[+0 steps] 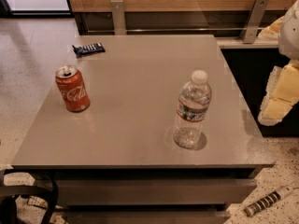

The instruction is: Move water bottle near rxbar blueberry

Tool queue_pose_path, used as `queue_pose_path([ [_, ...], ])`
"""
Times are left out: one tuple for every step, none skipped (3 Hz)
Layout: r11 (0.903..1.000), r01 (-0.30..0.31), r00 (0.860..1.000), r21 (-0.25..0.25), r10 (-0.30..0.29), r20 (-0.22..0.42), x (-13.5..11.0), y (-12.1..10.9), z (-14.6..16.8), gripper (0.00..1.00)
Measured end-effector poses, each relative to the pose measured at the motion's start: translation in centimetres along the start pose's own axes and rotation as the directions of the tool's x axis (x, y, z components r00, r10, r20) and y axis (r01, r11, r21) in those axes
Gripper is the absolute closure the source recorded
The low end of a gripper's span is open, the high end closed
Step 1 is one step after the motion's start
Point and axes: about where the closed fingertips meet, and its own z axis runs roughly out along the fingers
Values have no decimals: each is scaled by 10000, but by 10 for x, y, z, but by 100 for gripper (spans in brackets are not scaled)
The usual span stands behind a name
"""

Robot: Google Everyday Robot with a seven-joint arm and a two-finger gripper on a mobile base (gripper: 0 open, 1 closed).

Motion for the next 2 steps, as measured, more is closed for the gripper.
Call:
queue_pose_path([
  [10000,0,10000,2,0,1,0,0,0,0],
  [9998,-59,9974,-195,73,719,0,1,-2,0],
])
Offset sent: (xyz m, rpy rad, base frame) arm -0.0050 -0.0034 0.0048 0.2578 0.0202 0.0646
